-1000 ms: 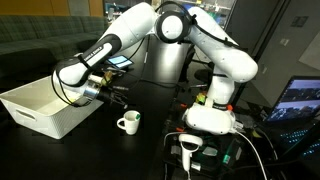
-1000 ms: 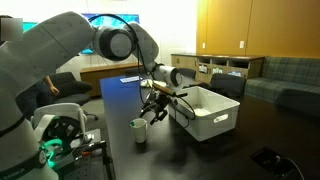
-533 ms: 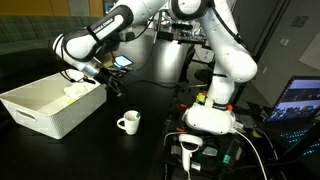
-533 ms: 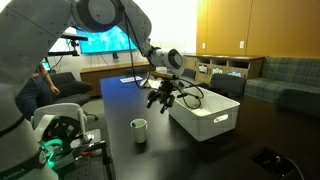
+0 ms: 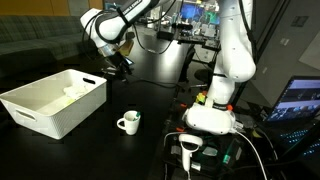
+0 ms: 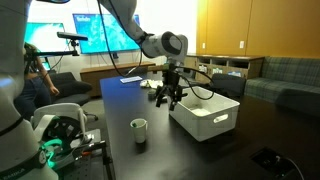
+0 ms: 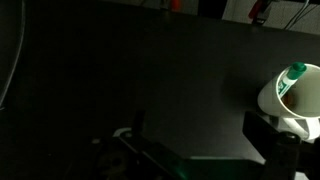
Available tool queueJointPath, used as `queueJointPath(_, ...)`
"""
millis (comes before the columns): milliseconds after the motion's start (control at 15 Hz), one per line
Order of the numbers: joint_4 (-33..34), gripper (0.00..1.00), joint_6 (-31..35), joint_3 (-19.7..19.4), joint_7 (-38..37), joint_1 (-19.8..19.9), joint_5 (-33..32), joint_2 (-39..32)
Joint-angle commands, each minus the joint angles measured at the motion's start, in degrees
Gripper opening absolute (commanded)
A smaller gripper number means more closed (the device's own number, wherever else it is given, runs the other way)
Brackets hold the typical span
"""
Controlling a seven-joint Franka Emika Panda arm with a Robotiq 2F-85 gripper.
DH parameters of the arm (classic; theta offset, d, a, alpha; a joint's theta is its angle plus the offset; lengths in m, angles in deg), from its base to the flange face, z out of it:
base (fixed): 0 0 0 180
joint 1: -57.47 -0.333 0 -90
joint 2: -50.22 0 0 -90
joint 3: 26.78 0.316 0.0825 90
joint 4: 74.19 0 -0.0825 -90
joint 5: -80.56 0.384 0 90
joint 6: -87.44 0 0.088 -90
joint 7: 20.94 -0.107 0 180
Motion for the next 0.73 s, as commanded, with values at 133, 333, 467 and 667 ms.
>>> queueJointPath(133, -20.3, 1.00, 15.6, -1.1, -8.4, 0.5, -9.1, 16.7)
queueJointPath(333, -29.9, 1.00, 21.7, -1.2, -12.7, 1.7, -14.0, 24.1)
queueJointPath(467, -36.5, 1.00, 25.8, -1.3, -15.2, 3.1, -16.2, 28.7)
queueJointPath(667, -34.8, 1.00, 25.3, -0.2, -14.2, 4.3, -15.3, 26.0)
